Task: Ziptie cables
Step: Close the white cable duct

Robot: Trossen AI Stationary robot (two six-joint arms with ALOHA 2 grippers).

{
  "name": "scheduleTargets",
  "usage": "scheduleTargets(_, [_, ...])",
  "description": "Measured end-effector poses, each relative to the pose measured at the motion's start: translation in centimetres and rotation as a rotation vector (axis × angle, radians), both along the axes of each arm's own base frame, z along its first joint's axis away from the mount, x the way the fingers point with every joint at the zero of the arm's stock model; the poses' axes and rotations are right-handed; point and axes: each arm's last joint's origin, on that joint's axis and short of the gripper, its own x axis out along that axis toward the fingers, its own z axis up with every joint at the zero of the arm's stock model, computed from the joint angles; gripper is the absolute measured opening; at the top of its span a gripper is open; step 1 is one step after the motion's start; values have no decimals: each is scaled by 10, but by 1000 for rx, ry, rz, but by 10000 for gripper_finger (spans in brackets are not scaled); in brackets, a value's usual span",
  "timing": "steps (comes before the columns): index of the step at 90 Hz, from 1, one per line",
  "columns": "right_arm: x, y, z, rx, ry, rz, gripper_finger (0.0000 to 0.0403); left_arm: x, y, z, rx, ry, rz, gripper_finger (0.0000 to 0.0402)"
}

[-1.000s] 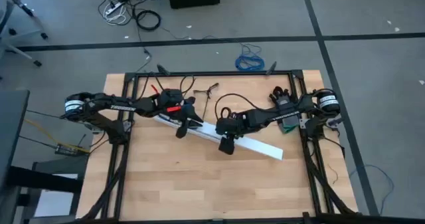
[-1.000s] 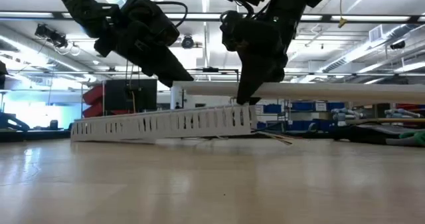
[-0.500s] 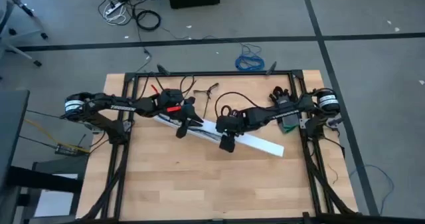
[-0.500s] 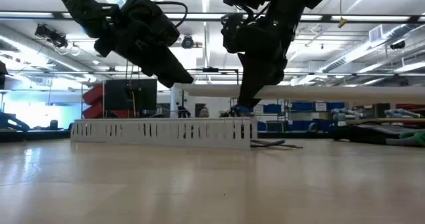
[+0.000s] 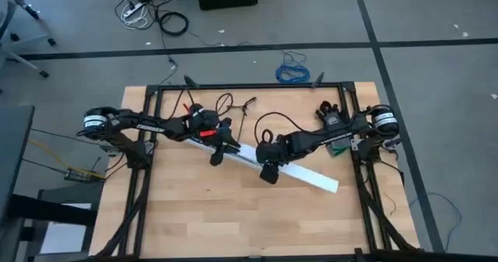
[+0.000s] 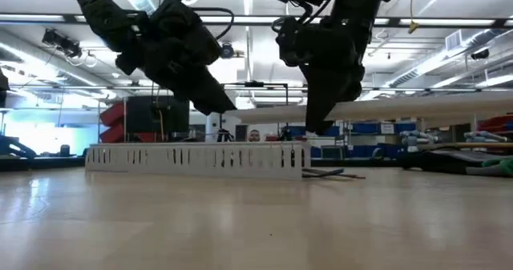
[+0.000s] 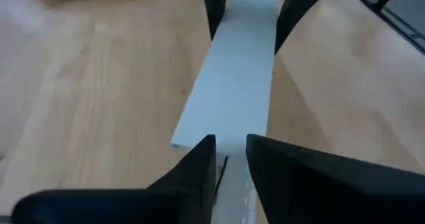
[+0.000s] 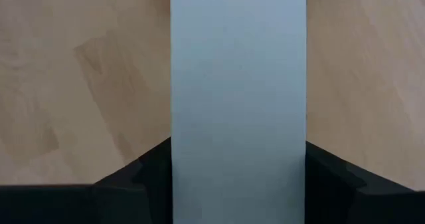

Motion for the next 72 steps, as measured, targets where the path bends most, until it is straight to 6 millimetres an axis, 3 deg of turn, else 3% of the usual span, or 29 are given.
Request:
scheduleTargets(32, [-4, 14, -2, -10, -4, -27, 228, 5, -9, 4, 0, -54, -28, 78])
scheduleTargets(54, [-11, 13, -19, -13, 21, -33, 229, 8, -20, 6, 31, -86, -49, 78])
scheduleTargets(72, [-10, 13, -19, -10, 10, -36, 229, 12, -20, 4, 45, -112, -29, 78])
